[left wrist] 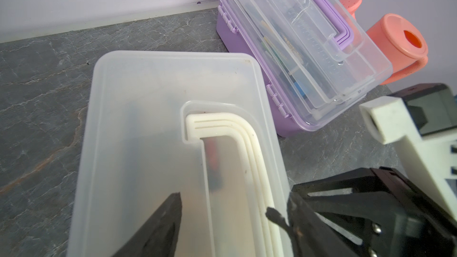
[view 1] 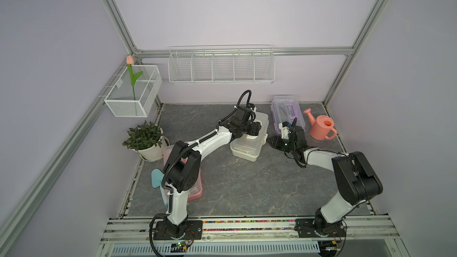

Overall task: Close toolboxes
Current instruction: Fasten the toolbox latch on the toolbox.

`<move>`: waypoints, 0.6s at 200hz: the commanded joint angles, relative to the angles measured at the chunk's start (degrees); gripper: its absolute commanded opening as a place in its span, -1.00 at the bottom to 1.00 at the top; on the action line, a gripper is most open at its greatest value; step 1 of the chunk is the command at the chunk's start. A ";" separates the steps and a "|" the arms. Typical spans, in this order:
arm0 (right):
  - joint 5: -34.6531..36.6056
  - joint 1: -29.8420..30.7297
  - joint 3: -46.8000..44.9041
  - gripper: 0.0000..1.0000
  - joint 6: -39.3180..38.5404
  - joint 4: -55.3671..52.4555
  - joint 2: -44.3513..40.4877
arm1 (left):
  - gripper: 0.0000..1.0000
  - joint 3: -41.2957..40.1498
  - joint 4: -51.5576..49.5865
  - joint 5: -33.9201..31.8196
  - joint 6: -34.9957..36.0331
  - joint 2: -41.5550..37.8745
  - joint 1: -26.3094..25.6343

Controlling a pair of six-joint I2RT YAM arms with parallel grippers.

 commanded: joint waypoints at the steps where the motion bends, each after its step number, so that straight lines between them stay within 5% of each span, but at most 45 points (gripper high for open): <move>1: -1.01 1.57 1.14 -0.44 0.22 0.47 -0.25 | 0.39 -4.24 -12.72 1.40 -1.83 3.55 -0.10; 79: -0.66 2.44 1.61 -0.42 -2.58 -3.48 -3.03 | 0.39 -5.40 -15.48 2.26 1.03 3.75 -0.05; 120: -2.27 2.24 1.26 -0.08 -4.08 -4.37 -4.59 | 0.34 -9.16 -16.77 5.86 2.28 3.50 -0.10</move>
